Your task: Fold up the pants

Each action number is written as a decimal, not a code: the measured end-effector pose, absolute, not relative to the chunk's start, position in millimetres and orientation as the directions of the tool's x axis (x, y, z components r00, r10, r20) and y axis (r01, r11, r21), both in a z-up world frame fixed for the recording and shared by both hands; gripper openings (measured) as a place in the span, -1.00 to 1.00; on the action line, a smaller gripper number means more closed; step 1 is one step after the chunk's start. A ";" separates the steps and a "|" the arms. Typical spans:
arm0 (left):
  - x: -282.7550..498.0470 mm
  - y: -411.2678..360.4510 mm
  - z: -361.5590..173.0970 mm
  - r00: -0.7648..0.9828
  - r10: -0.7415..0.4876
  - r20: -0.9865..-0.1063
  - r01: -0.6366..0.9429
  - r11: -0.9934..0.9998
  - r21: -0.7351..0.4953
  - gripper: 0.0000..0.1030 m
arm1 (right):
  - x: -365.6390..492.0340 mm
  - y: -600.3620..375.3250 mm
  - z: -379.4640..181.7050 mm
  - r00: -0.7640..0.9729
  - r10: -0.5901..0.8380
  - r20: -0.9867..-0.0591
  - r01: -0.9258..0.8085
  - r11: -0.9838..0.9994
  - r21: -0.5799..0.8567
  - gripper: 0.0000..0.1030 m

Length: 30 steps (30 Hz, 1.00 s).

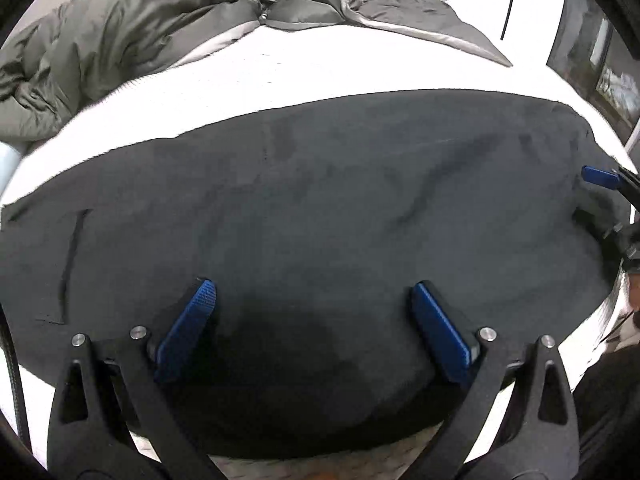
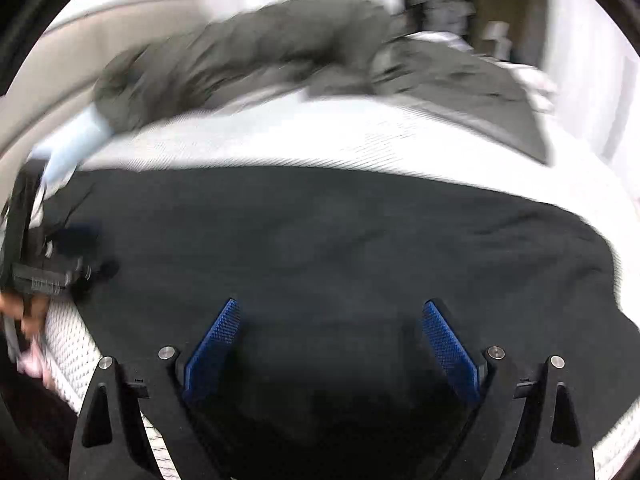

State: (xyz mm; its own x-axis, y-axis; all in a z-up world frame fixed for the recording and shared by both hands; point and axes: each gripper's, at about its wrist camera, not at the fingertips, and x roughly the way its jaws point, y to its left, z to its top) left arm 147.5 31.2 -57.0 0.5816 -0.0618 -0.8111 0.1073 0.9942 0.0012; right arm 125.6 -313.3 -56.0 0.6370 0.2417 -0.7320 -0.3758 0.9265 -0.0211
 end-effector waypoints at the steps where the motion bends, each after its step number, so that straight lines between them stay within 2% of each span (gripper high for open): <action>1: 145.8 39.8 -57.7 0.583 -0.054 -0.811 0.104 0.995 0.009 0.90 | 127.3 -301.4 -66.1 0.621 0.198 -0.759 -0.401 0.911 -0.091 0.82; 3: 139.2 64.2 -58.6 0.580 -0.047 -0.813 0.087 0.996 0.004 0.92 | 127.2 -297.8 -77.1 0.606 0.177 -0.776 -0.414 0.902 -0.118 0.86; 5: 124.2 97.3 -57.0 0.586 -0.070 -0.807 0.069 0.997 -0.036 0.92 | 133.4 -315.1 -73.9 0.580 0.229 -0.781 -0.403 0.915 -0.031 0.90; 8: 108.5 149.3 -56.6 0.589 0.052 -0.806 -0.022 0.999 0.048 0.91 | 139.6 -326.2 -72.0 0.584 0.233 -0.777 -0.387 0.922 -0.015 0.91; 12: 100.4 224.2 -55.1 0.588 0.092 -0.804 -0.166 0.986 -0.009 0.90 | 139.1 -322.0 -72.2 0.589 0.220 -0.778 -0.392 0.919 -0.037 0.94; 13: 100.7 234.8 -53.8 0.585 0.113 -0.803 -0.195 0.981 -0.005 0.78 | 132.4 -324.8 -70.9 0.588 0.221 -0.778 -0.394 0.919 -0.036 0.94; 14: 101.7 243.9 -52.6 0.576 0.149 -0.804 -0.227 0.974 0.017 0.56 | 131.2 -326.1 -70.4 0.587 0.225 -0.778 -0.396 0.918 -0.033 0.94; 15: 102.1 253.9 -48.4 0.574 0.162 -0.803 -0.246 0.969 0.020 0.46 | 131.9 -329.1 -72.3 0.586 0.229 -0.777 -0.399 0.916 -0.031 0.95; 18: 103.1 262.9 -37.0 0.616 0.145 -0.774 -0.219 0.976 0.008 0.31 | 133.7 -332.7 -75.3 0.587 0.234 -0.775 -0.404 0.914 -0.030 0.95; 19: 106.4 262.5 -37.4 0.614 0.151 -0.775 -0.217 0.976 0.018 0.16 | 133.6 -332.8 -75.6 0.588 0.234 -0.774 -0.405 0.914 -0.032 0.95; 20: 110.7 265.9 -40.7 0.599 0.162 -0.784 -0.221 0.975 0.033 -0.09 | 132.7 -332.6 -75.9 0.588 0.234 -0.774 -0.406 0.914 -0.032 0.95; 21: 113.0 265.7 -44.9 0.582 0.170 -0.796 -0.222 0.974 0.046 -0.19 | 132.8 -332.7 -76.4 0.588 0.235 -0.774 -0.407 0.913 -0.031 0.95; 23: 117.5 280.1 -54.6 0.576 0.181 -0.797 -0.220 0.974 0.062 -0.55 | 133.3 -332.9 -76.9 0.587 0.241 -0.773 -0.410 0.912 -0.028 0.95; 24: 119.8 283.8 -53.9 0.582 0.180 -0.793 -0.226 0.973 0.055 -0.62 | 134.0 -332.6 -77.0 0.587 0.242 -0.773 -0.411 0.911 -0.027 0.95; 25: 116.0 291.2 -53.4 0.583 0.183 -0.792 -0.248 0.968 0.041 -0.86 | 133.3 -332.6 -76.9 0.587 0.242 -0.773 -0.411 0.911 -0.026 0.95; 26: 115.5 298.7 -53.1 0.580 0.191 -0.792 -0.276 0.961 0.030 -0.99 | 132.4 -332.5 -76.9 0.587 0.242 -0.772 -0.410 0.912 -0.026 0.95; 30: 111.0 302.5 -40.2 0.584 0.180 -0.792 -0.309 0.951 -0.012 -0.97 | 131.8 -332.5 -76.7 0.588 0.241 -0.772 -0.410 0.912 -0.027 0.95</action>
